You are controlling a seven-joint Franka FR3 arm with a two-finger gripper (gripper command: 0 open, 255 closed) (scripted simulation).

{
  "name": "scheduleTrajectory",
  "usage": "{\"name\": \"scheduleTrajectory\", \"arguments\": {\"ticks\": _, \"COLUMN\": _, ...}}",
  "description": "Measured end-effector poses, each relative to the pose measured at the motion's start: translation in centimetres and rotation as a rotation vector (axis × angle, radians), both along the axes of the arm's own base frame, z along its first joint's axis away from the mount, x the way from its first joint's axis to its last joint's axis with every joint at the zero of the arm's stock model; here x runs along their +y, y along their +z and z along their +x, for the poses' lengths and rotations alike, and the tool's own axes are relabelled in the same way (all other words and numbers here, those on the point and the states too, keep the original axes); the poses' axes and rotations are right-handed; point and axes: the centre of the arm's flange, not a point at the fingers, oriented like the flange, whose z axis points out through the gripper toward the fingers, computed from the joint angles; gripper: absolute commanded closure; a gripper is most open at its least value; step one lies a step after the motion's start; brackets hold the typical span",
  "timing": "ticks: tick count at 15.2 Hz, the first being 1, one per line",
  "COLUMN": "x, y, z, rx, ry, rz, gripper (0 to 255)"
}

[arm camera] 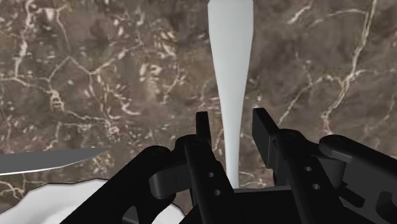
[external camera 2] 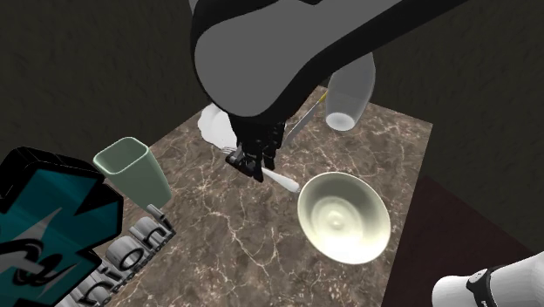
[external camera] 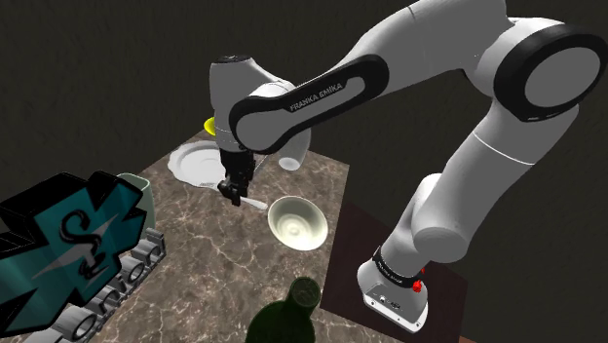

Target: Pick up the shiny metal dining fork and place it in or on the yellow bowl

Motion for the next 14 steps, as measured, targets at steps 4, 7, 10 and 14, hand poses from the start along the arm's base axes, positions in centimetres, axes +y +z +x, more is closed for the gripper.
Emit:
{"name": "scheduleTrajectory", "arguments": {"ticks": 4, "x": -0.1, "y": 2.1, "z": 0.0, "rx": 0.000, "ry": 0.000, "rz": 0.000, "gripper": 255}}
{"name": "scheduleTrajectory", "arguments": {"ticks": 7, "x": 0.1, "y": 3.6, "z": 0.0, "rx": 0.000, "ry": 0.000, "rz": 0.000, "gripper": 255}}
{"name": "scheduleTrajectory", "arguments": {"ticks": 10, "x": 0.0, "y": 5.3, "z": -0.1, "rx": 0.000, "ry": 0.000, "rz": 0.000, "gripper": 255}}
{"name": "scheduleTrajectory", "arguments": {"ticks": 14, "x": 0.1, "y": 7.2, "z": -0.1, "rx": 0.000, "ry": 0.000, "rz": 0.000, "gripper": 255}}
